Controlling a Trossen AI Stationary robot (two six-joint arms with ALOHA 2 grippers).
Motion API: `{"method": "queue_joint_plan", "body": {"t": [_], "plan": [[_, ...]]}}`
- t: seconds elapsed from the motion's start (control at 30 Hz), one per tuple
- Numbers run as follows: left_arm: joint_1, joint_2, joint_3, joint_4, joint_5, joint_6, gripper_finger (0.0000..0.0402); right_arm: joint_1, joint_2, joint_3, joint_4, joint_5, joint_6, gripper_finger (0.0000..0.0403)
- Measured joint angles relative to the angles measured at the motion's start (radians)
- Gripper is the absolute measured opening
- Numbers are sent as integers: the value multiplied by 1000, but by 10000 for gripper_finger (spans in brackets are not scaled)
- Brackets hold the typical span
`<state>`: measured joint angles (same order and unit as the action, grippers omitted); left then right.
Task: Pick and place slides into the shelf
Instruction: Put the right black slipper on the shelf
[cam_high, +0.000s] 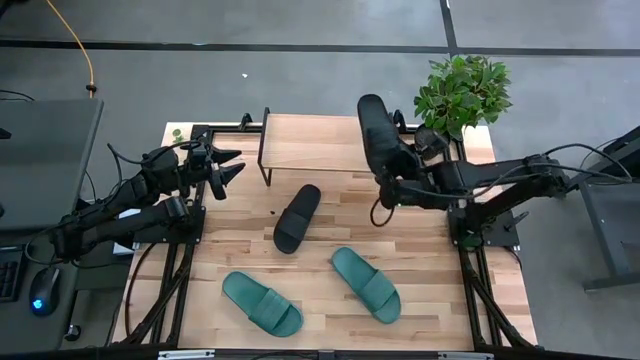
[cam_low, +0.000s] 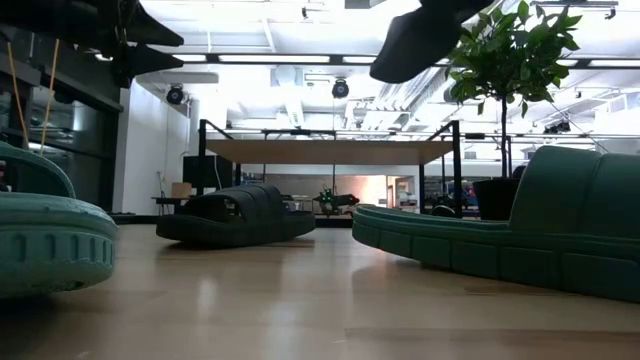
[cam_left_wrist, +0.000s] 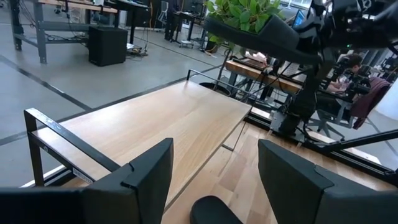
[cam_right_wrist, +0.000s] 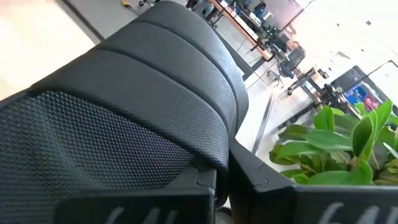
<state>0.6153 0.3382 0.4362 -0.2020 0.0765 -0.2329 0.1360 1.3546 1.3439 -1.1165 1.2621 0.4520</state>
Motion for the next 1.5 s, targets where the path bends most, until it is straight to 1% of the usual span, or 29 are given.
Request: {"method": "queue_joint_plan", "body": {"t": [0.17, 0.37, 0.43, 0.5, 0.57, 0.7, 0.9, 1.27, 1.4, 1.5], "plan": [[0, 0, 0, 0, 0, 0, 216, -23, 3, -38, 63, -4, -12, 0], [0, 0, 0, 0, 0, 0, 216, -25, 3, -129, 154, -34, -8, 0], [0, 0, 0, 0, 0, 0, 216, -25, 4, -150, 188, -45, -33, 0], [0, 0, 0, 3, 0, 0, 216, -26, 5, -150, 214, -53, -67, 0], [0, 0, 0, 7, 0, 0, 216, -25, 4, -150, 223, -55, -68, 0], [0, 0, 0, 15, 1, 0, 216, -38, 4, -150, 225, -34, -56, 0], [0, 0, 0, 13, 1, 0, 216, -69, 12, -150, 223, -39, -30, 0], [0, 0, 0, 14, 1, 0, 216, -71, 29, -151, 217, -41, 19, 0], [0, 0, 0, 14, 1, 0, 216, -75, 24, -211, 284, -17, -9, 0], [0, 0, 0, 14, 1, 0, 216, -93, 16, -236, 331, -41, -40, 0]]}}
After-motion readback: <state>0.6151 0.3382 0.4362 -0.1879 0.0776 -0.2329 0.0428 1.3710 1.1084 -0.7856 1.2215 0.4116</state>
